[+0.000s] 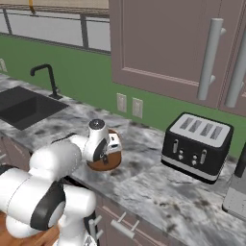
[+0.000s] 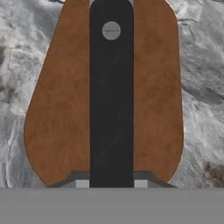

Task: Pick up the knife from the drawer and place it on the cutting board. Then place the meat from the plate to the cutting board.

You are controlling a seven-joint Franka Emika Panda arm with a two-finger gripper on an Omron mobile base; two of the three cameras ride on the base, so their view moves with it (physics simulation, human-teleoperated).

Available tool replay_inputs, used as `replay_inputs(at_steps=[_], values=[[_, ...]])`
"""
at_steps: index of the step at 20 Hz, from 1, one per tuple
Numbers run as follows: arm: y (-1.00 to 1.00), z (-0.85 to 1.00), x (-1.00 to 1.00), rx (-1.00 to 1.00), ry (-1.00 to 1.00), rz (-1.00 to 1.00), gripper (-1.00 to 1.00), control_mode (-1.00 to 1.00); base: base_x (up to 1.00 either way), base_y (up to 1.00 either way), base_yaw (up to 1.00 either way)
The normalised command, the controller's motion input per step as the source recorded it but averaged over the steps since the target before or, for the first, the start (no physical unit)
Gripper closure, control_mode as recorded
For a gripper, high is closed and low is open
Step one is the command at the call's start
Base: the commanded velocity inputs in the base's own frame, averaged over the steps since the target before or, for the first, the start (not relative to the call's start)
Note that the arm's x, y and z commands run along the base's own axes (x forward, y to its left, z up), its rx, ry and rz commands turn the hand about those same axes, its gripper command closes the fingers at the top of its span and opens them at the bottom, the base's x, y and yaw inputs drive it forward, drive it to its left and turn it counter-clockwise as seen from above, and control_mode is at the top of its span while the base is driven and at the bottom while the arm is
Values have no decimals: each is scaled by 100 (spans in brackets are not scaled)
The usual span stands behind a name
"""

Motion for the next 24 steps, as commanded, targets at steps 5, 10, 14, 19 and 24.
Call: replay_inputs(at_steps=[5, 10, 14, 19, 24], values=[[-11, -36, 42, 0, 18, 0, 100, -100, 0, 0, 0], [-3, -24, 31, 0, 11, 0, 100, -100, 0, 0, 0], [-7, -20, 26, 0, 7, 0, 100, -100, 0, 0, 0], [-11, -34, 18, 0, 4, 0, 100, -100, 0, 0, 0], [-3, -53, 16, 0, 5, 0, 100, -100, 0, 0, 0]])
